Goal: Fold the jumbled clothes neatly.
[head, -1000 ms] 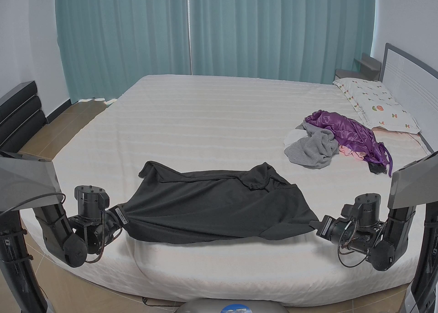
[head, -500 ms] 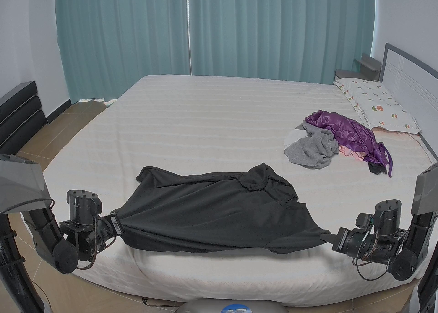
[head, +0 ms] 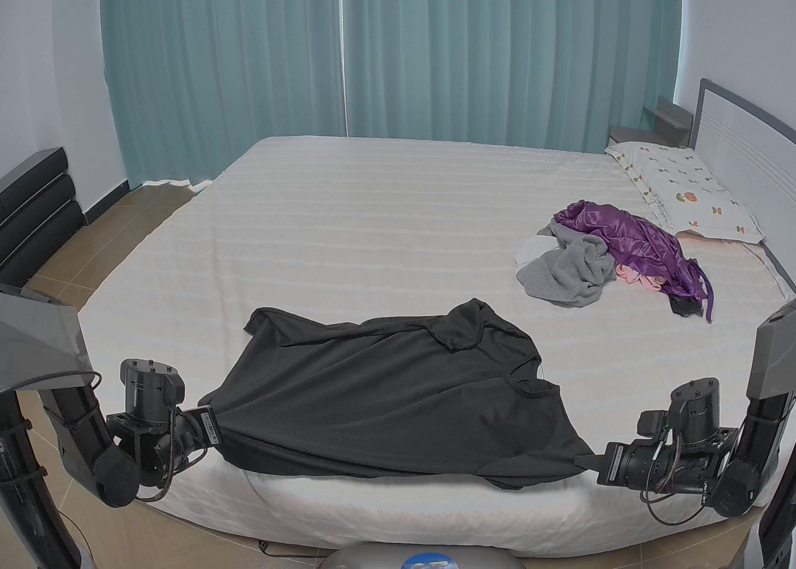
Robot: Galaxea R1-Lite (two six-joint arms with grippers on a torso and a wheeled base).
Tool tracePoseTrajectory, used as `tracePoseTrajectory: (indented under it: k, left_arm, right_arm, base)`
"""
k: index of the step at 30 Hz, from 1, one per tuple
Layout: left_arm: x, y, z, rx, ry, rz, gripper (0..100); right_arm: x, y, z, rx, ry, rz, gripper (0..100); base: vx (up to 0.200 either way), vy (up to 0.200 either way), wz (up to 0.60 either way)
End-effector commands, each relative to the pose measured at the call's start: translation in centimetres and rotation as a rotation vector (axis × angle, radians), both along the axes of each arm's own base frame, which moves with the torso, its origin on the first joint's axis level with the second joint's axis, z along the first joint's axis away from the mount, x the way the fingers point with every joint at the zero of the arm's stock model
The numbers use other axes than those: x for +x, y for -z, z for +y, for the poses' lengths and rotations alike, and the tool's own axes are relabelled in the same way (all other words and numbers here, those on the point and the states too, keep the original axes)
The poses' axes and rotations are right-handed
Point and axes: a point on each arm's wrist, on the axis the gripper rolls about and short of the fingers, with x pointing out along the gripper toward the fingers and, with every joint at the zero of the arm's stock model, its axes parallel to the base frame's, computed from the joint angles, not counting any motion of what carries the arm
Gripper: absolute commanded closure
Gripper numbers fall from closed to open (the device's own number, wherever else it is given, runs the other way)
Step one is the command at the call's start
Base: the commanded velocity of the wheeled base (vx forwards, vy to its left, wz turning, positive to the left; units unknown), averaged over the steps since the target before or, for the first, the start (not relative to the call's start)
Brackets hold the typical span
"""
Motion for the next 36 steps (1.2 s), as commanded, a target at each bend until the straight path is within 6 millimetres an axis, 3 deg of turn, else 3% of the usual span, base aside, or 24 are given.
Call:
tracePoseTrajectory:
  k: [1, 7, 11, 12, 20, 26, 35, 36]
  left_arm:
    - [0.0, 0.7, -0.1, 0.003, 0.001, 0.024, 100]
    - [0.2, 1.2, -0.1, 0.006, 0.001, 0.040, 100]
    - [0.2, 1.3, -0.1, 0.006, 0.004, 0.042, 100]
    - [0.2, 1.3, -0.1, 0.007, 0.002, 0.042, 100]
    - [0.2, 1.3, -0.1, 0.005, 0.003, 0.042, 100]
    - [0.3, 1.3, -0.2, 0.004, 0.003, 0.040, 100]
    - [0.2, 1.3, -0.1, 0.006, 0.004, 0.044, 100]
    - [0.2, 1.3, -0.1, 0.005, 0.003, 0.043, 100]
  right_arm:
    - [-0.3, -0.1, 0.1, -0.001, -0.008, 0.006, 100]
    - [-0.7, 2.7, 0.3, -0.054, -0.034, 0.136, 100]
    - [-0.7, 3.5, 0.4, -0.079, -0.059, 0.155, 100]
    - [-0.6, 3.4, 0.4, -0.069, -0.054, 0.142, 0]
    - [1.7, 3.1, 0.3, -0.024, -0.005, 0.025, 0]
    - [4.3, 5.3, -0.7, -0.026, 0.071, 0.024, 0]
    - [5.8, 7.2, -0.2, -0.026, 0.069, 0.018, 0]
    - [5.9, 7.3, -0.2, -0.026, 0.069, 0.018, 100]
  base:
    - [0.000, 0.000, 0.00]
    - [0.000, 0.000, 0.00]
    - [0.000, 0.000, 0.00]
    - [0.000, 0.000, 0.00]
    - [0.000, 0.000, 0.00]
    - [0.000, 0.000, 0.00]
    - [0.000, 0.000, 0.00]
    - [0.000, 0.000, 0.00]
